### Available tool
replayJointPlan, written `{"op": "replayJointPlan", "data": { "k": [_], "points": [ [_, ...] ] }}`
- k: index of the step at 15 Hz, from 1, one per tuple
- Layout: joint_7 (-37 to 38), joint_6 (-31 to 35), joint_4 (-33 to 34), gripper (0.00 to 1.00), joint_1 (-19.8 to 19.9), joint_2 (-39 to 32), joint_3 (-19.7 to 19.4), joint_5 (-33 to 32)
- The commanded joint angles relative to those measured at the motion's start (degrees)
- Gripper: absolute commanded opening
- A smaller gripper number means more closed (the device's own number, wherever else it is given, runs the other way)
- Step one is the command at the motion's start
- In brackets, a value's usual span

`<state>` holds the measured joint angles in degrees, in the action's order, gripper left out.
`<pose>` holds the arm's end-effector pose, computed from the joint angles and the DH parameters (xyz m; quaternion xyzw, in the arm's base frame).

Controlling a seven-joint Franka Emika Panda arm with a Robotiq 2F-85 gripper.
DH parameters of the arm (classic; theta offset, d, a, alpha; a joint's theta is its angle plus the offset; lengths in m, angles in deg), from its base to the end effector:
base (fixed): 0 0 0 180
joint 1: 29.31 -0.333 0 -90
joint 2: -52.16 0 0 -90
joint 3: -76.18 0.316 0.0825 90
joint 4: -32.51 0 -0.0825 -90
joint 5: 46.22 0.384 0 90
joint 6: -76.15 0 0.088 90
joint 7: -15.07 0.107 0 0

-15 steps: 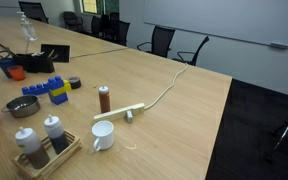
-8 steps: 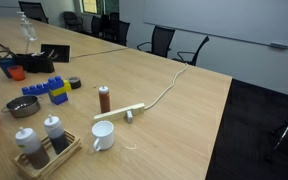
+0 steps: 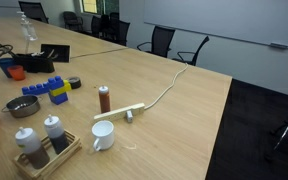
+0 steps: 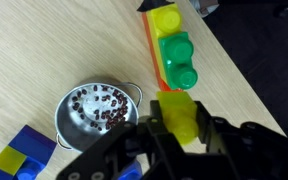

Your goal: Get the small yellow building block and put it on top of the building blocks on the left

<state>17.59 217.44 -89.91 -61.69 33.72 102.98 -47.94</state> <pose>0.2979 0.4926 0.2739 -0.8785 -0.4732 0.0132 0.0639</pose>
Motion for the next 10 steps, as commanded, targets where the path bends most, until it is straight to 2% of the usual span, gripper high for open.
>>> {"op": "replayJointPlan", "data": {
  "k": [1, 10],
  "points": [
    [1.2, -1.5, -0.8, 0.10, -0.7, 1.2, 0.0, 0.0],
    [0.0, -1.6, -1.6, 0.10, -1.0, 0.6, 1.1, 1.2]
  ]
}}
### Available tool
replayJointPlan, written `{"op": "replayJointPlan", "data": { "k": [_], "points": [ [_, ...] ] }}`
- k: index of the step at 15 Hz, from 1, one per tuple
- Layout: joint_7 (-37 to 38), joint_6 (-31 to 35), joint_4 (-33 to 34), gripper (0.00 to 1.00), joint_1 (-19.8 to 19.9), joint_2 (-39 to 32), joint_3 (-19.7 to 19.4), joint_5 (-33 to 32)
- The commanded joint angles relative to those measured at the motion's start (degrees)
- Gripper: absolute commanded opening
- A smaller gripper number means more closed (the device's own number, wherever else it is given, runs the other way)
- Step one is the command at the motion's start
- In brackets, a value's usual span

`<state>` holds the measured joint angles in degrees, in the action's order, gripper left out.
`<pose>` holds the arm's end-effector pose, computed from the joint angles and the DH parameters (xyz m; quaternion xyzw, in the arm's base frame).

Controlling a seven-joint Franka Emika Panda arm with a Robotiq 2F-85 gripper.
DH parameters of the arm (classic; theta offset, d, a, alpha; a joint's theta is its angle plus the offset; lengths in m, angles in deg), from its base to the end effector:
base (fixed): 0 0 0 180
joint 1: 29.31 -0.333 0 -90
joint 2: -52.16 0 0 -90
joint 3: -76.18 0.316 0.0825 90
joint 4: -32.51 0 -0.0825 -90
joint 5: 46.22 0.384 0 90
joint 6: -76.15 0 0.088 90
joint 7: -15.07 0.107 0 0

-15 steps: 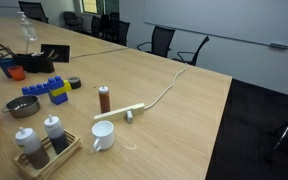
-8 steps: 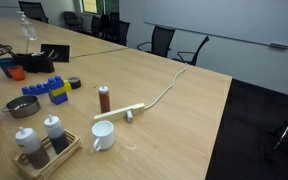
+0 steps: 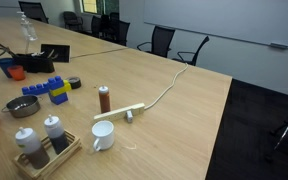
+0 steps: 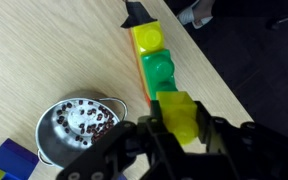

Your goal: Get the small yellow building block and put it on top of the building blocks on the left

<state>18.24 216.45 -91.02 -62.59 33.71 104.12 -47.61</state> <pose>0.2751 0.4963 0.2662 -0.8733 -0.4826 0.0317 0.0587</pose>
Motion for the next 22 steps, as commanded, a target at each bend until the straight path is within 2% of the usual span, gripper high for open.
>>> {"op": "replayJointPlan", "data": {
  "k": [1, 16, 22],
  "points": [
    [-0.8, -0.2, -0.5, 0.10, -0.1, 0.3, -0.1, 0.6],
    [-1.3, 2.8, 1.1, 0.10, -0.3, -5.2, -1.1, -0.1],
    [-3.7, 4.2, 0.7, 0.10, 1.5, -6.8, -1.4, 1.2]
  ]
}}
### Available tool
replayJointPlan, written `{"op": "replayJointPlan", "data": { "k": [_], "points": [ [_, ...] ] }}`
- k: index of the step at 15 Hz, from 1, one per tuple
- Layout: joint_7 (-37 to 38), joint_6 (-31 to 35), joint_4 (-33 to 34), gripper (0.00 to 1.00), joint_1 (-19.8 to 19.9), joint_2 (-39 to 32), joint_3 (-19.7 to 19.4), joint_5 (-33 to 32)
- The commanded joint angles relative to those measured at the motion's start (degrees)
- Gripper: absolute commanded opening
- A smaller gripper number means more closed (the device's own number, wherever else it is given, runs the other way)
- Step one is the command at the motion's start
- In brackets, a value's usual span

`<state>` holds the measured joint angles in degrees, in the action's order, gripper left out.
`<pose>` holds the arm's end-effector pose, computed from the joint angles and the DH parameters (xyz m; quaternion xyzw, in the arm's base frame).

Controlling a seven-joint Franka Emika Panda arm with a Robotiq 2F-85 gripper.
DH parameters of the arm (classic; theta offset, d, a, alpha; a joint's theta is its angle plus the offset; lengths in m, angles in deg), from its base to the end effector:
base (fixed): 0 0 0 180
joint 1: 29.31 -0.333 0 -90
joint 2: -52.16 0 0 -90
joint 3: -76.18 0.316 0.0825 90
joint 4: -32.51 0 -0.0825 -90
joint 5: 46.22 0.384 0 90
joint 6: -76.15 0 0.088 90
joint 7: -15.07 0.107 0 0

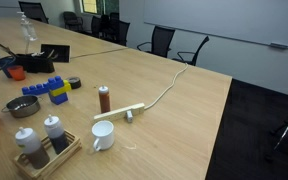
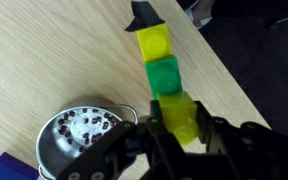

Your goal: Get the small yellow building block and put it on top of the building blocks on the left

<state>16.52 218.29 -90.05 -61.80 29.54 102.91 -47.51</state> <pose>0.2932 0.4904 0.2367 -0.8757 -0.4761 0.0449 0.0665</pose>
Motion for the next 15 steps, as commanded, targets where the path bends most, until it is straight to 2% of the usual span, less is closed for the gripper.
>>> {"op": "replayJointPlan", "data": {
  "k": [1, 8, 9, 11, 15],
  "points": [
    [-2.5, 2.5, -0.4, 0.10, 1.2, -2.6, 0.2, 1.9],
    [-2.8, 2.3, -1.2, 0.10, 1.2, -1.9, 0.4, 3.6],
    [-2.9, 2.2, -1.1, 0.60, 1.3, -1.9, 0.6, 4.1],
    [-3.1, 1.9, -1.5, 0.67, 1.5, -2.6, 0.8, 4.7],
    [-3.1, 2.8, -1.8, 0.95, 1.6, -4.4, 0.8, 4.5]
  ]
}}
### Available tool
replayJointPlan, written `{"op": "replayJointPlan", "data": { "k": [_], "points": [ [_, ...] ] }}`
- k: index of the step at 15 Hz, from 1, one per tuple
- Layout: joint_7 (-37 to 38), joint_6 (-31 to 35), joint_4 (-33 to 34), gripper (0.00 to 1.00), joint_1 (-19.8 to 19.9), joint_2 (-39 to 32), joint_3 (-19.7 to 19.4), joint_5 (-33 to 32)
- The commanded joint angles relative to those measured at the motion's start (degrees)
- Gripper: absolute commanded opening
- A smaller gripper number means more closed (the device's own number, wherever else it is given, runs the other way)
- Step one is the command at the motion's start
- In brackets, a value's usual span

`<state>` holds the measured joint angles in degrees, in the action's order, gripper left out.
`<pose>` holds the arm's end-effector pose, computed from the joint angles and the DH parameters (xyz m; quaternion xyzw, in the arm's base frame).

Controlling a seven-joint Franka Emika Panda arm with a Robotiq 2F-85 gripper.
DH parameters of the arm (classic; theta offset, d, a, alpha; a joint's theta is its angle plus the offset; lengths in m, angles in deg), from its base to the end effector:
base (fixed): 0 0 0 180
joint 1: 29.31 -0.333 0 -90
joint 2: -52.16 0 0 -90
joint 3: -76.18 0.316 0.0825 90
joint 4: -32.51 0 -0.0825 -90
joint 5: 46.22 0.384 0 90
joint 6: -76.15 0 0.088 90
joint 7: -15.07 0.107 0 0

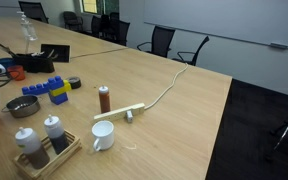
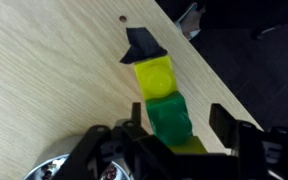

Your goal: Get the small yellow building block and put it on top of the building blocks on the left

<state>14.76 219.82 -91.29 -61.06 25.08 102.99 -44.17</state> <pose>0.2874 0.4781 0.1920 -0.8803 -0.4589 0.0899 0.0804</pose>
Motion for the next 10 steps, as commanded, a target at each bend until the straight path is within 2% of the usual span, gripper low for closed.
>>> {"op": "replayJointPlan", "data": {
  "k": [1, 10],
  "points": [
    [-1.3, 1.5, -0.5, 0.99, 0.9, 0.0, 0.8, 1.1],
    [-1.3, 2.1, -1.0, 1.00, 0.9, 0.9, 0.8, 0.9]
  ]
}}
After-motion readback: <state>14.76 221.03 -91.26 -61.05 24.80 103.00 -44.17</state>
